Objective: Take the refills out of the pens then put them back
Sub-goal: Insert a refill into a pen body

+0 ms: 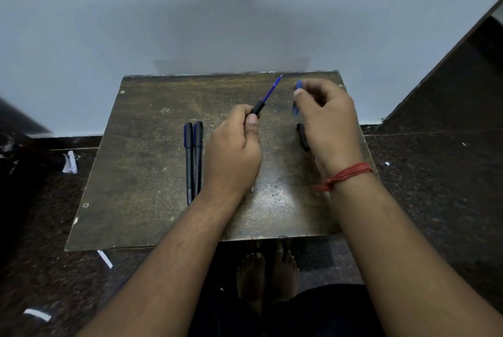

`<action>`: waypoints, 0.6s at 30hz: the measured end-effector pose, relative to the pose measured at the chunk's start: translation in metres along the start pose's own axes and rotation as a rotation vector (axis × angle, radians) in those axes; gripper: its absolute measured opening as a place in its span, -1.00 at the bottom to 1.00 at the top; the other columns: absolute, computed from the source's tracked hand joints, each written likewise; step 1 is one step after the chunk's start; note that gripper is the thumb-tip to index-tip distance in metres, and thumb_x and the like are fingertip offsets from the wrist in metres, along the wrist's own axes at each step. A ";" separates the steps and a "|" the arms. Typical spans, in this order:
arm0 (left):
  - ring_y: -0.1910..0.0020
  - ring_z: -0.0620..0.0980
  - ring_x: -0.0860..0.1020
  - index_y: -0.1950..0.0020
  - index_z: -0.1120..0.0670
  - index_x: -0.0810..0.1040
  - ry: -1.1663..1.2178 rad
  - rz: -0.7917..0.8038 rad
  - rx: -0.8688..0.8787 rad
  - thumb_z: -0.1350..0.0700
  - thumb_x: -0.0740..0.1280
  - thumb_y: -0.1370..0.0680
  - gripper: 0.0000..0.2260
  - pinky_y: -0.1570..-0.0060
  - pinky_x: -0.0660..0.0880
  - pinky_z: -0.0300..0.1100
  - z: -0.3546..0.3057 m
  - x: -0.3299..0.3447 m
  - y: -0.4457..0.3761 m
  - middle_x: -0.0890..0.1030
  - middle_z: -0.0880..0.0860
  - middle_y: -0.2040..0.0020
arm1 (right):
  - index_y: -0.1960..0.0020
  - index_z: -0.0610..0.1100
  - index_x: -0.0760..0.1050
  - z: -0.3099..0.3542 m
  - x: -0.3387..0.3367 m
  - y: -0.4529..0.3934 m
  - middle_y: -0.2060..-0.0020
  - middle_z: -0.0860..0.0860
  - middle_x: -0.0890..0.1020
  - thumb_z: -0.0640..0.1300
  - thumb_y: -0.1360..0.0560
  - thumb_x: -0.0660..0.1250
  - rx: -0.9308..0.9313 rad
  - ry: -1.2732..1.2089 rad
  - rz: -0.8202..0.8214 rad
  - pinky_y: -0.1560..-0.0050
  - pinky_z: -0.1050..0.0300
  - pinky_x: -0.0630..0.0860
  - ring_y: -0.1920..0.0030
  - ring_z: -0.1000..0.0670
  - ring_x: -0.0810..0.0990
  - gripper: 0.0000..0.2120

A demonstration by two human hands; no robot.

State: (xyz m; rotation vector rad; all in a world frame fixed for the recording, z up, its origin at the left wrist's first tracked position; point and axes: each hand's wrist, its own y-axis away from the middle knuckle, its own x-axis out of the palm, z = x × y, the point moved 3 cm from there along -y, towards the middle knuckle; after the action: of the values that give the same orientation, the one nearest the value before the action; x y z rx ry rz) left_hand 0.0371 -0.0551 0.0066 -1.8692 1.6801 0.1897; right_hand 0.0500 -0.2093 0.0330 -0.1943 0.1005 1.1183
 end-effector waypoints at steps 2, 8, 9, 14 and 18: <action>0.29 0.06 0.54 -0.06 0.06 0.52 -0.006 0.007 0.010 0.05 0.13 -0.67 -0.81 0.28 0.48 0.13 -0.001 0.000 0.001 0.55 0.03 0.31 | 0.03 -0.09 0.57 0.001 -0.005 -0.002 0.28 0.02 0.65 -0.23 -0.55 0.35 0.065 -0.226 -0.050 0.25 0.26 0.45 0.28 0.17 0.57 -0.94; 0.34 0.02 0.49 -0.09 0.07 0.52 -0.045 0.072 0.059 0.02 0.11 -0.66 -0.77 0.36 0.45 0.05 -0.003 0.003 0.002 0.48 -0.05 0.33 | 0.05 -0.09 0.58 -0.004 -0.013 -0.008 0.21 -0.01 0.67 -0.22 -0.55 0.38 0.110 -0.507 -0.142 0.30 0.22 0.45 0.20 0.07 0.63 -0.95; 0.34 0.00 0.48 -0.09 0.07 0.53 -0.052 0.077 0.068 0.02 0.11 -0.66 -0.77 0.36 0.44 0.02 -0.003 0.004 0.002 0.47 -0.07 0.33 | 0.05 -0.09 0.58 -0.003 -0.013 -0.008 0.20 -0.02 0.68 -0.22 -0.54 0.39 0.104 -0.510 -0.150 0.30 0.22 0.45 0.19 0.07 0.63 -0.95; 0.34 -0.04 0.46 -0.09 0.07 0.54 -0.078 0.089 0.087 0.03 0.13 -0.66 -0.78 0.37 0.36 -0.08 -0.003 0.005 0.003 0.44 -0.12 0.33 | 0.06 -0.09 0.58 -0.002 -0.016 -0.008 0.23 0.02 0.66 -0.23 -0.55 0.38 0.078 -0.503 -0.161 0.32 0.23 0.44 0.21 0.08 0.61 -0.94; 0.36 -0.05 0.44 -0.09 0.07 0.54 -0.102 0.090 0.093 0.04 0.14 -0.66 -0.78 0.37 0.30 -0.10 -0.004 0.005 0.003 0.42 -0.13 0.35 | 0.05 -0.08 0.59 -0.001 -0.014 -0.007 0.23 0.05 0.67 -0.22 -0.54 0.39 0.065 -0.446 -0.138 0.30 0.22 0.45 0.17 0.04 0.61 -0.95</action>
State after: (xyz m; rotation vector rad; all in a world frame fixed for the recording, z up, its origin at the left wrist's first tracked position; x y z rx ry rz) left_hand 0.0340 -0.0613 0.0059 -1.6890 1.6757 0.2354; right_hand 0.0506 -0.2250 0.0355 0.1077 -0.2698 0.9961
